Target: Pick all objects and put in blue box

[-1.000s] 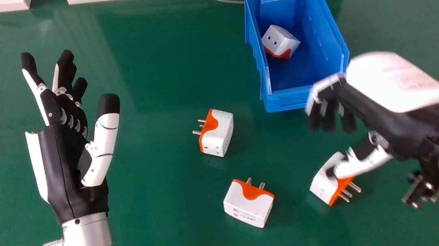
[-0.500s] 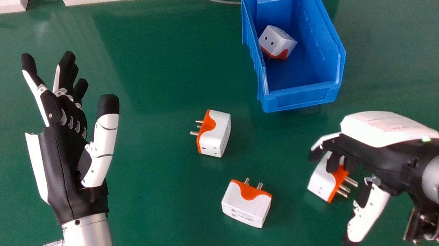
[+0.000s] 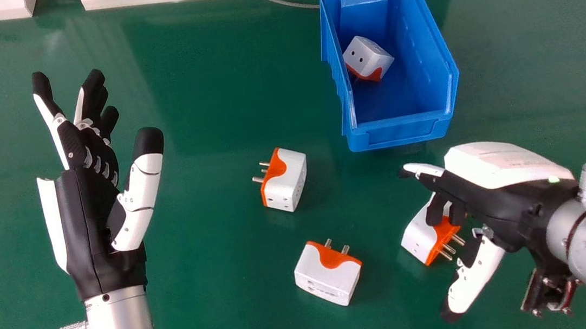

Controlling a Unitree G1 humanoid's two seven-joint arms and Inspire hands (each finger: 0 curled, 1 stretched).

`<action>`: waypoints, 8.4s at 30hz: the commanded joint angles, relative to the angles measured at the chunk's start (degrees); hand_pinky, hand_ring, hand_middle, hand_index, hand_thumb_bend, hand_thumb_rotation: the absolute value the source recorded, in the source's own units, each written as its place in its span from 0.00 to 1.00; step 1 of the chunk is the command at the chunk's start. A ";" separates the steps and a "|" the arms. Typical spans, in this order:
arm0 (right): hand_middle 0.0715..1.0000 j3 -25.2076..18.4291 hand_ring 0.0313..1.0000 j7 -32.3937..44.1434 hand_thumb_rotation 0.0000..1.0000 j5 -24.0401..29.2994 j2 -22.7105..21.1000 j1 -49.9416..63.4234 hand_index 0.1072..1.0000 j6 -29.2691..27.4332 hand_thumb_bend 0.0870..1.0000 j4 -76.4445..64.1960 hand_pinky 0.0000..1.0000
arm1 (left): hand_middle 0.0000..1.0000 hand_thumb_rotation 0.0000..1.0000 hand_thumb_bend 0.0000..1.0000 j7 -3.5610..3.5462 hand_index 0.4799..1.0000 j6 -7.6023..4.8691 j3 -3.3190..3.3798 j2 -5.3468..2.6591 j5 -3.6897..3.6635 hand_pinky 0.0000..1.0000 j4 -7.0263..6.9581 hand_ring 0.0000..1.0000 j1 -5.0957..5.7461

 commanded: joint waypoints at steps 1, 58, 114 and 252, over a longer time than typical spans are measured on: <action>1.00 1.39 1.00 1.38 0.16 -0.02 0.44 0.66 0.92 0.56 1.00 1.72 0.65 | 0.93 0.59 0.68 0.05 0.85 -0.70 0.07 0.33 -0.03 0.93 -0.92 0.95 0.59; 0.91 4.51 0.82 -13.67 0.13 0.30 3.87 -10.73 0.82 -11.07 0.96 30.51 0.57 | 0.94 0.57 0.66 -1.87 0.87 -1.10 -0.14 0.45 -2.49 0.93 -0.21 0.96 -1.25; 0.44 -10.84 0.39 -55.63 0.00 17.47 4.68 -23.95 0.48 -39.53 0.45 28.76 0.32 | 0.93 0.58 0.67 -1.36 0.85 -0.73 0.32 0.61 -2.16 0.93 0.10 0.95 -1.26; 0.42 1.81 0.37 -38.16 0.00 8.83 13.53 0.46 0.46 -23.81 0.47 2.36 0.27 | 0.92 0.58 0.67 -0.98 0.83 1.52 -0.24 -0.05 -1.65 0.92 -3.92 0.94 1.34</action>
